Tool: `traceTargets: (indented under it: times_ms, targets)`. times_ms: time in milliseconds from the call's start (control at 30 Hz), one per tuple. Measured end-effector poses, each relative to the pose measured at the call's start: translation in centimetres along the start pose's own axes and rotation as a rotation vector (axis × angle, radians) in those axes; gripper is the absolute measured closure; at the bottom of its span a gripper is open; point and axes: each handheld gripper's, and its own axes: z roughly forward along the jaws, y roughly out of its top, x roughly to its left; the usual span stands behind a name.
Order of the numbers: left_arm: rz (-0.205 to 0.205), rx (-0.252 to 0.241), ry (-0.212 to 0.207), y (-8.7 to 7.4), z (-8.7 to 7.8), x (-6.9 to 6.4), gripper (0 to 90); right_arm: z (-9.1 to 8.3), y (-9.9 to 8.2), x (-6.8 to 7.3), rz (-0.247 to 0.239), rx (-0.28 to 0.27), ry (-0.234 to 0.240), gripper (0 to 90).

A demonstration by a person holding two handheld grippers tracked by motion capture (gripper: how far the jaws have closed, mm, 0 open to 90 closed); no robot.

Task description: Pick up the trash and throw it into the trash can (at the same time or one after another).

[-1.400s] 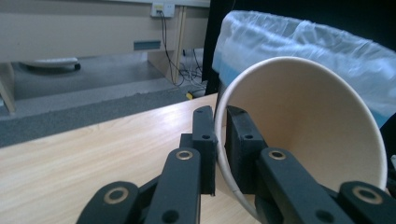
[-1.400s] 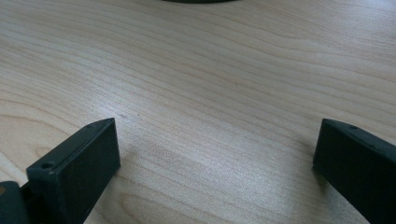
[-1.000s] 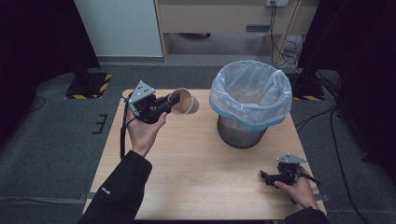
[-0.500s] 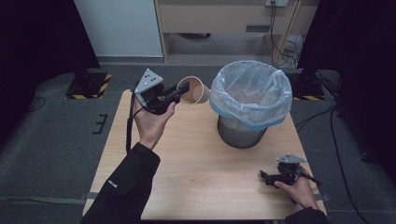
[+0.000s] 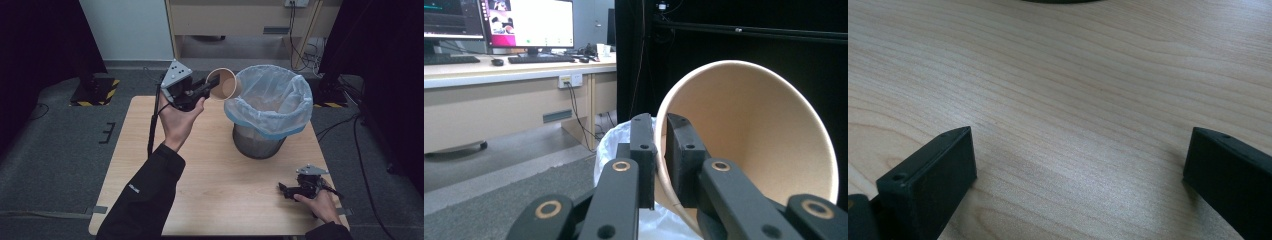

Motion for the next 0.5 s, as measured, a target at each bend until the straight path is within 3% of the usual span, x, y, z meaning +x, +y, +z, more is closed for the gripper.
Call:
traceTargets:
  times_ms: [267,500]
  targets:
    - [-0.006,-0.022,-0.029,0.6,2.3,-0.9,82.2,0.0,0.0,0.0,0.0,0.0,0.0,0.7]
    - [0.005,-0.007,-0.039,0.7,4.3,-1.7,82.2,0.0,0.0,0.0,0.001,0.0,0.001,0.7]
